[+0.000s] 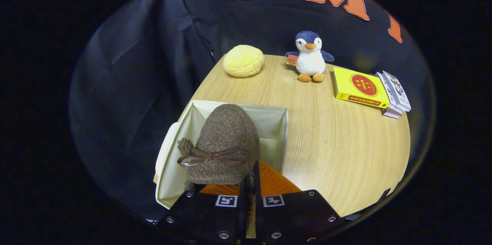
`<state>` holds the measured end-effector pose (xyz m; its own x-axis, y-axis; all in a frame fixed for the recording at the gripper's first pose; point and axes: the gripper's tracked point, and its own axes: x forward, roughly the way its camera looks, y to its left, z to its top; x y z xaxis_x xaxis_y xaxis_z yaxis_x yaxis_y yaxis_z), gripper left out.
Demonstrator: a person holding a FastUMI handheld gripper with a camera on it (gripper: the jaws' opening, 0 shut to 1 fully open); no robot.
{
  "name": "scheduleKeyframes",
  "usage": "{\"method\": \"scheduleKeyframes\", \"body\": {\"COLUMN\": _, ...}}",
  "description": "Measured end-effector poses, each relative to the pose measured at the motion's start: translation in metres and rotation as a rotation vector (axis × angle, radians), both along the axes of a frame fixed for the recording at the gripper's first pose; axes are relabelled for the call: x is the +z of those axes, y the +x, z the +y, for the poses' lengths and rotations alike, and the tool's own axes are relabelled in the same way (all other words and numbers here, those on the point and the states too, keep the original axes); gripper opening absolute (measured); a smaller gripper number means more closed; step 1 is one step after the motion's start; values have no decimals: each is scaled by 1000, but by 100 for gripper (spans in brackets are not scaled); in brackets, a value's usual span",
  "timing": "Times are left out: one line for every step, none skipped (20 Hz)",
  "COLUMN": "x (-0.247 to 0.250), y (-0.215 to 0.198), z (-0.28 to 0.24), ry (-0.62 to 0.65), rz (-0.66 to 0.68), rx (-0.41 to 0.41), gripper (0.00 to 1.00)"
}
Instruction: Open the storage box then place both shoes into the box .Put the left shoe in first, then the right shoe, with the right side of both shoes facing outward in a uniform manner.
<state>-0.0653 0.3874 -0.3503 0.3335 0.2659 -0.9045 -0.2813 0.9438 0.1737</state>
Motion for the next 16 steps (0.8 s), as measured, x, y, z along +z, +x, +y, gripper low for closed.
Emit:
{"method": "scheduleKeyframes", "body": {"x": -2, "y": -6, "z": 0, "ry": -1, "rz": 23, "rx": 1, "gripper": 14}}
{"method": "scheduleKeyframes", "body": {"x": -1, "y": -10, "z": -1, "ry": 3, "rz": 29, "rx": 1, "gripper": 24}}
{"method": "scheduleKeyframes", "body": {"x": 4, "y": -9, "z": -2, "ry": 12, "rz": 21, "rx": 2, "gripper": 28}}
{"method": "scheduleKeyframes", "body": {"x": 8, "y": -10, "z": -5, "ry": 23, "rz": 16, "rx": -1, "gripper": 35}}
{"method": "scheduleKeyframes", "body": {"x": 14, "y": -10, "z": -7, "ry": 47, "rz": 19, "rx": -3, "gripper": 39}}
{"method": "scheduleKeyframes", "body": {"x": 20, "y": -11, "z": -9, "ry": 74, "rz": 23, "rx": -6, "gripper": 44}}
{"method": "scheduleKeyframes", "body": {"x": 29, "y": -9, "z": -13, "ry": 101, "rz": 19, "rx": -9, "gripper": 46}}
{"method": "scheduleKeyframes", "body": {"x": 41, "y": -6, "z": -18, "ry": 127, "rz": -1, "rx": -13, "gripper": 52}}
{"method": "scheduleKeyframes", "body": {"x": 53, "y": 0, "z": -26, "ry": 147, "rz": -34, "rx": -15, "gripper": 56}}
{"method": "scheduleKeyframes", "body": {"x": 65, "y": 7, "z": -37, "ry": 159, "rz": -73, "rx": -15, "gripper": 61}}
{"method": "scheduleKeyframes", "body": {"x": 78, "y": 14, "z": -48, "ry": 171, "rz": -121, "rx": -13, "gripper": 65}}
{"method": "scheduleKeyframes", "body": {"x": 91, "y": 21, "z": -58, "ry": 181, "rz": -166, "rx": -13, "gripper": 71}}
{"method": "scheduleKeyframes", "body": {"x": 103, "y": 26, "z": -70, "ry": 194, "rz": -211, "rx": -13, "gripper": 74}}
{"method": "scheduleKeyframes", "body": {"x": 116, "y": 32, "z": -83, "ry": 204, "rz": -255, "rx": -18, "gripper": 80}}
{"method": "scheduleKeyframes", "body": {"x": 130, "y": 36, "z": -95, "ry": 214, "rz": -301, "rx": -23, "gripper": 83}}
{"method": "scheduleKeyframes", "body": {"x": 143, "y": 41, "z": -109, "ry": 218, "rz": -343, "rx": -34, "gripper": 87}}
